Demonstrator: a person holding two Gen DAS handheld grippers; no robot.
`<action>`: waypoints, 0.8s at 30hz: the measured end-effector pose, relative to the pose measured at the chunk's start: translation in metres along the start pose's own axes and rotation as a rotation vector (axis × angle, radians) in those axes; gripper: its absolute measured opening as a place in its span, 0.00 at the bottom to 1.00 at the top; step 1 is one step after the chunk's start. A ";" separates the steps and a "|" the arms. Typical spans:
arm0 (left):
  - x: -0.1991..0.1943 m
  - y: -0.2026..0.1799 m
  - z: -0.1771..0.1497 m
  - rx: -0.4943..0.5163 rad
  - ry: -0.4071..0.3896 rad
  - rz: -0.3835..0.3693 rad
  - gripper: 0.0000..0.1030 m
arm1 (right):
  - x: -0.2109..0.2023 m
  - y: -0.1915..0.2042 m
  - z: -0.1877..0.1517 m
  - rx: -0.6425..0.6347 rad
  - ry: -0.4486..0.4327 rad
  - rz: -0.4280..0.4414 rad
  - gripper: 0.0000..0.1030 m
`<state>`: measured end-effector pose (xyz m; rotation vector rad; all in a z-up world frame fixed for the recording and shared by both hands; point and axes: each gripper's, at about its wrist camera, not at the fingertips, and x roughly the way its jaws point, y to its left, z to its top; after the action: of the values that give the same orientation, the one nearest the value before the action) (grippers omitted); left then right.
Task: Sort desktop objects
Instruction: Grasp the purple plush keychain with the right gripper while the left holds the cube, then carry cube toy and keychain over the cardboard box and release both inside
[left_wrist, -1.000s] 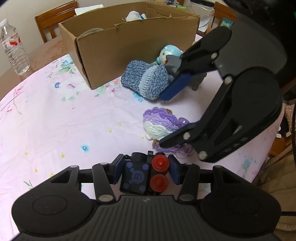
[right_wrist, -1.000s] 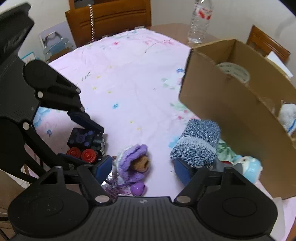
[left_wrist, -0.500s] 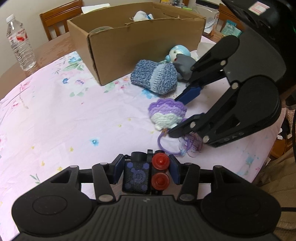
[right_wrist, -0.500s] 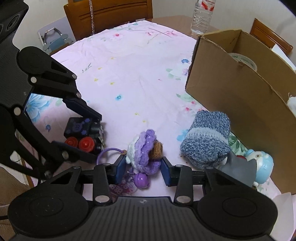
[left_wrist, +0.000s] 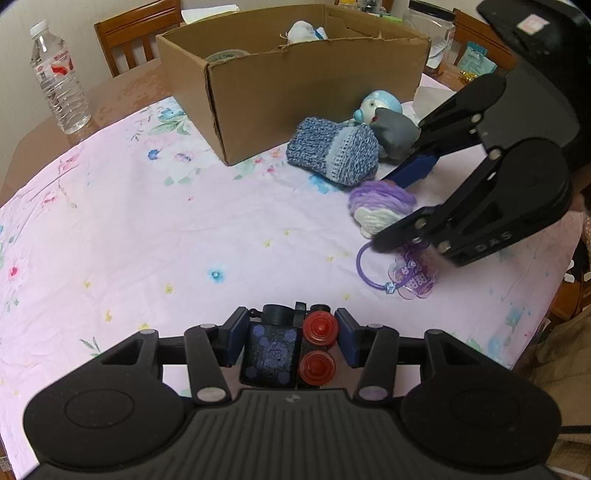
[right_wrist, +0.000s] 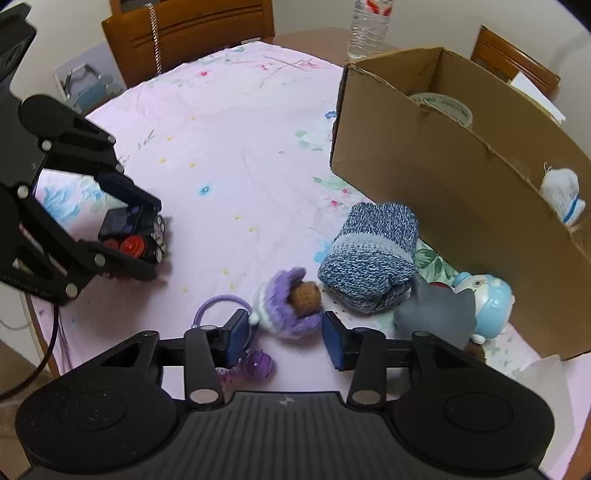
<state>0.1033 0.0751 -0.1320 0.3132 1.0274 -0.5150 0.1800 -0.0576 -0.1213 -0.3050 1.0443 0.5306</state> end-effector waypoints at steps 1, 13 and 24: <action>0.001 0.000 0.001 0.001 -0.001 0.000 0.48 | 0.002 0.000 0.000 0.009 -0.004 0.001 0.50; -0.015 0.002 0.017 -0.002 -0.022 -0.016 0.48 | -0.008 0.004 0.002 -0.042 -0.002 -0.029 0.47; -0.046 -0.006 0.060 0.029 -0.055 -0.081 0.48 | -0.064 0.000 0.007 -0.159 0.001 -0.008 0.44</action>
<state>0.1247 0.0527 -0.0628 0.2823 0.9828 -0.6094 0.1597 -0.0714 -0.0615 -0.4497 1.0031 0.6082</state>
